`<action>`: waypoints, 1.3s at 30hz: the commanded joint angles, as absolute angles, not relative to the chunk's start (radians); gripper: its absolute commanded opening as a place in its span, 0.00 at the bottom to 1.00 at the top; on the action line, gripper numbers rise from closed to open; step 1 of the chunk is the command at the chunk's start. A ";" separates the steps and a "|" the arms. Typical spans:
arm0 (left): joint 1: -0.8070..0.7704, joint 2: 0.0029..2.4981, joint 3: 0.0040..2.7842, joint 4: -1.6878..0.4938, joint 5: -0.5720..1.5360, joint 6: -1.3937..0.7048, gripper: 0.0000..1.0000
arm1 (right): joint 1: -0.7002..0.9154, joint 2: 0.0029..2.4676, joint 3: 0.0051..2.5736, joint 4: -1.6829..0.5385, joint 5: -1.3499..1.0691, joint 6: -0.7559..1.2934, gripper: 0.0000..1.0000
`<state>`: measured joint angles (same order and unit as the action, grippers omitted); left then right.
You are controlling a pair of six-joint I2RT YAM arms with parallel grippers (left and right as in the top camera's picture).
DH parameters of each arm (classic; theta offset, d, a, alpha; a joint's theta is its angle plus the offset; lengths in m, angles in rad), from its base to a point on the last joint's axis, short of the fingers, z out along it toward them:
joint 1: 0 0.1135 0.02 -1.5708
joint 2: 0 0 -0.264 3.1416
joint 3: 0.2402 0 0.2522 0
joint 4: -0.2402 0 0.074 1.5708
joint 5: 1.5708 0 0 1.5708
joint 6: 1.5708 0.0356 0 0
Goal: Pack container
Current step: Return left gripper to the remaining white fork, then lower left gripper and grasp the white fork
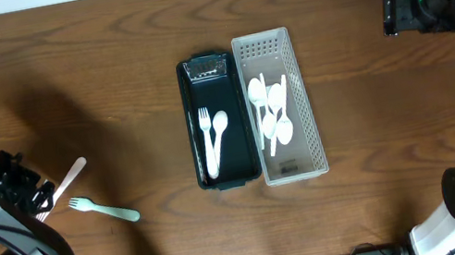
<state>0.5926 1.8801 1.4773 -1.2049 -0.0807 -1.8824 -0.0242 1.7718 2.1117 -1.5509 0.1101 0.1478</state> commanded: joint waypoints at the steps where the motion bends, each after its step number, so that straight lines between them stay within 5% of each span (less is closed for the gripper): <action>1: 0.600 1.916 1.470 -1.193 -0.157 -1.859 0.99 | -0.028 1.773 2.111 -1.552 0.124 0.133 0.77; 24: 0.600 2.106 1.470 -0.993 -0.159 -1.537 0.97 | -0.028 1.773 2.111 -1.552 0.124 0.133 0.77; 39: 0.598 2.114 1.415 -1.000 -0.096 -1.523 0.97 | -0.028 1.773 2.111 -1.549 0.124 0.118 0.77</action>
